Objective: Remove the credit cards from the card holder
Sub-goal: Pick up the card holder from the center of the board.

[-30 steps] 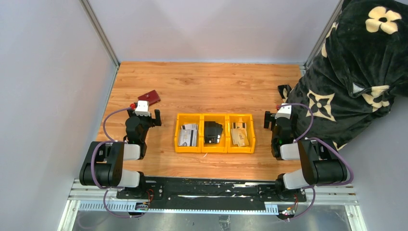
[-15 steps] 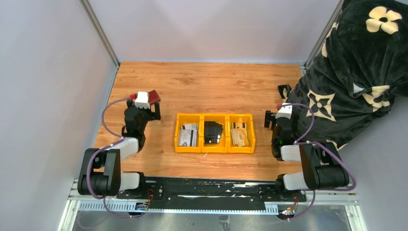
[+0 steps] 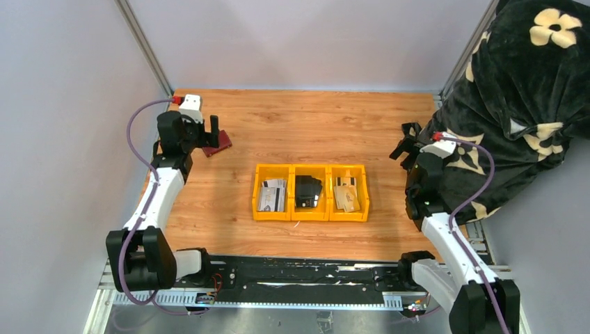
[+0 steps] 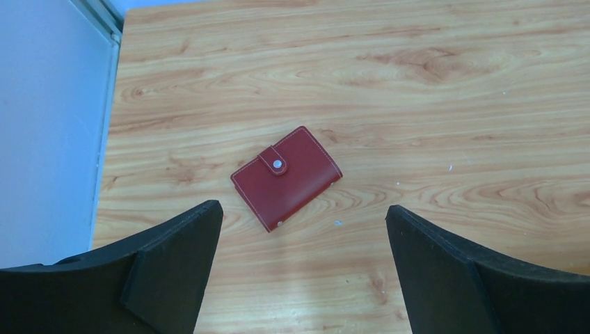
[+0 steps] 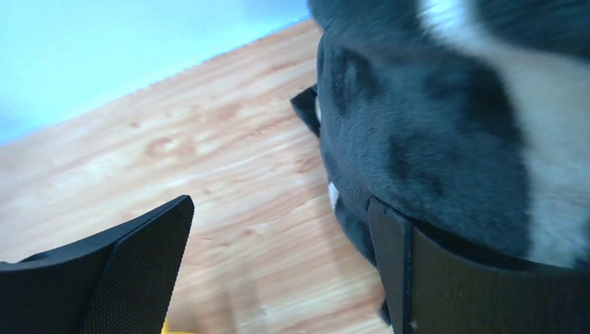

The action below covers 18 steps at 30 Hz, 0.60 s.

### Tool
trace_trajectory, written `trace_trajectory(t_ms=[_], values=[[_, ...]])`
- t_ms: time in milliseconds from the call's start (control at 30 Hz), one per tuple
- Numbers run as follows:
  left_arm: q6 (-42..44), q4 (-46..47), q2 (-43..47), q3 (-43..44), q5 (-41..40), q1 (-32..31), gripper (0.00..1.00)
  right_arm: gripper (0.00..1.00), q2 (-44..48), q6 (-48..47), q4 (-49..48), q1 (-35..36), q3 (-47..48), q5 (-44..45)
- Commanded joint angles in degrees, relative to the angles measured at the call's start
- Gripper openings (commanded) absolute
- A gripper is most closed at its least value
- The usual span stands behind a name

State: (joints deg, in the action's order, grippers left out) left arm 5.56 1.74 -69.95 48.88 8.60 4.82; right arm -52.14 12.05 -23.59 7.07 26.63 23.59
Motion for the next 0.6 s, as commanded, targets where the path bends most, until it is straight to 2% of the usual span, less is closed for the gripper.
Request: trace_trajectory(t_ms=[0, 67, 167, 300, 567], values=[[1.4, -12.3, -3.2, 5.9, 0.8, 0.8, 1.0, 0.99, 3.4, 17.0, 9.4, -1.3, 2.4, -6.9], [1.3, -13.7, -4.7, 7.9, 0.1, 0.9, 1.0, 0.99, 2.4, 16.8, 9.8, -1.1, 3.6, -14.2], [0.4, -14.4, -8.2, 10.5, -1.8, 0.9, 1.0, 1.0, -1.3, 17.0, 19.4, 0.8, 9.3, -18.8], [-0.6, -15.8, -13.6, 15.0, -2.8, 0.9, 0.89, 1.0, -1.8, 15.6, 23.3, 6.8, 9.9, -15.4], [-2.4, -17.0, -22.9, 20.3, -3.3, 1.0, 0.77, 1.0, -1.8, 13.1, 24.6, 18.0, 10.2, -9.2]])
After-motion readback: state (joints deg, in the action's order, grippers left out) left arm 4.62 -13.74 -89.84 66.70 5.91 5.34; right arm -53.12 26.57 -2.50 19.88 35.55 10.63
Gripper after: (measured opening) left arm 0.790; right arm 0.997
